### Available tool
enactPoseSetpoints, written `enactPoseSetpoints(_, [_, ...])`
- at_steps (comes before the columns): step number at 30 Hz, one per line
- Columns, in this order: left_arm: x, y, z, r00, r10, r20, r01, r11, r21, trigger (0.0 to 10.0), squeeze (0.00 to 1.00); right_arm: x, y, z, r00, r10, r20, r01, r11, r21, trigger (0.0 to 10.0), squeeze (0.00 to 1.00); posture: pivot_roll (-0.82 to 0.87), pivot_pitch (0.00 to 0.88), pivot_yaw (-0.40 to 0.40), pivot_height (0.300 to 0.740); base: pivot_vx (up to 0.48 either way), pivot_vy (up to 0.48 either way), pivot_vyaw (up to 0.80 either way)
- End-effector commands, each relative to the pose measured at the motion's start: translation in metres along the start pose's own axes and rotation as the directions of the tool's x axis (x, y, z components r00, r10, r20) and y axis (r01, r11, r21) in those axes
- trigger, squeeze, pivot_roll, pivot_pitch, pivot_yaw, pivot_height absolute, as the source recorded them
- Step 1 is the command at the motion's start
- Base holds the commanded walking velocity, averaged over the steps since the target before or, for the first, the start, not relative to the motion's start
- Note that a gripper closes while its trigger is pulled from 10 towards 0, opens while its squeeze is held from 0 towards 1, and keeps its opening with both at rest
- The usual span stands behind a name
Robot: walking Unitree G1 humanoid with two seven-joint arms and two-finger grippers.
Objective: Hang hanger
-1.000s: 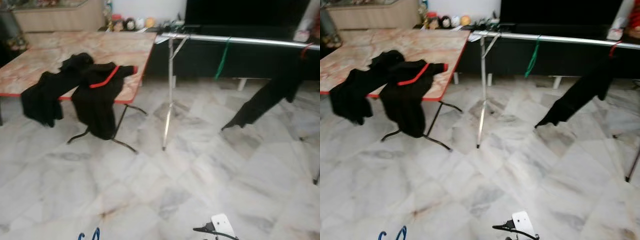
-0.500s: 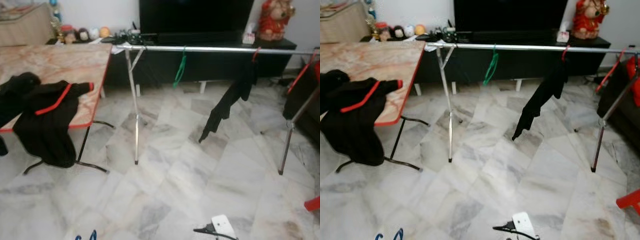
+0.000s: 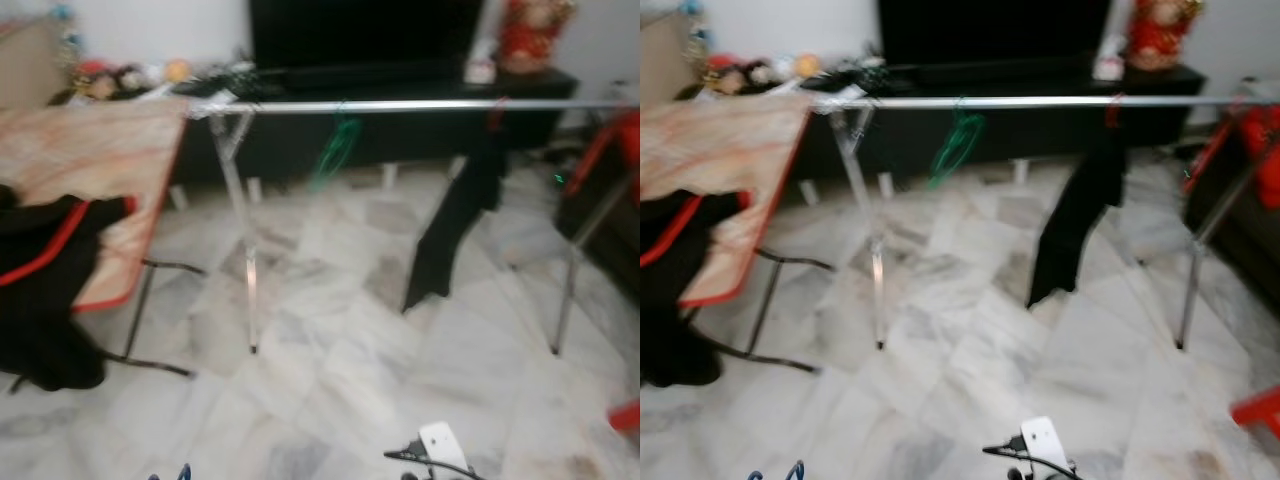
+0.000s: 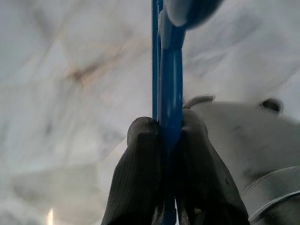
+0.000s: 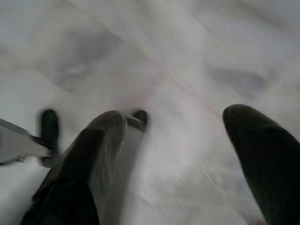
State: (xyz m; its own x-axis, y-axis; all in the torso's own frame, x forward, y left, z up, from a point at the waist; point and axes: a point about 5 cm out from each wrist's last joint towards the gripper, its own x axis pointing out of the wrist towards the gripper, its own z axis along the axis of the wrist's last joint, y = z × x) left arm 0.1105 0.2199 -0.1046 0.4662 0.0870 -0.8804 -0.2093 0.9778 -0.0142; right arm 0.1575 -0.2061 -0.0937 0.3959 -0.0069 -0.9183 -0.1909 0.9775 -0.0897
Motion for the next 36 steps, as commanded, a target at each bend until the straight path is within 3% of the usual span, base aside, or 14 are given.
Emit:
enactPoseSetpoints(1, [-0.0023,0.0042,-0.0076,1.000,-0.001,-0.021,0.002,1.000,0.017,10.0,0.00,0.0018,0.0101,0.0126,0.999,0.024,0.034,-0.024,1.000,-0.005,10.0,0.00,-0.05,0.000,0.013,0.732,0.322,0.000,-0.65])
enactPoseSetpoints(5, [-0.0027,0.0051,-0.0085,1.000,-0.001,-0.022,0.002,1.000,0.017,10.0,0.00,0.0018,0.0099,0.0126,0.999,0.022,0.032,-0.021,1.000,-0.009,10.0,0.00,-0.05,0.000,0.014,0.732,0.322,0.000,-0.63])
enactPoseSetpoints(36, [-0.0017,0.0021,-0.0064,1.000,-0.015,-0.021,0.015,0.999,0.033,10.0,0.00,0.0017,0.0090,0.0130,0.999,0.011,0.040,-0.011,1.000,-0.010,10.0,0.00,-0.06,0.000,0.018,0.732,0.318,0.000,-0.03])
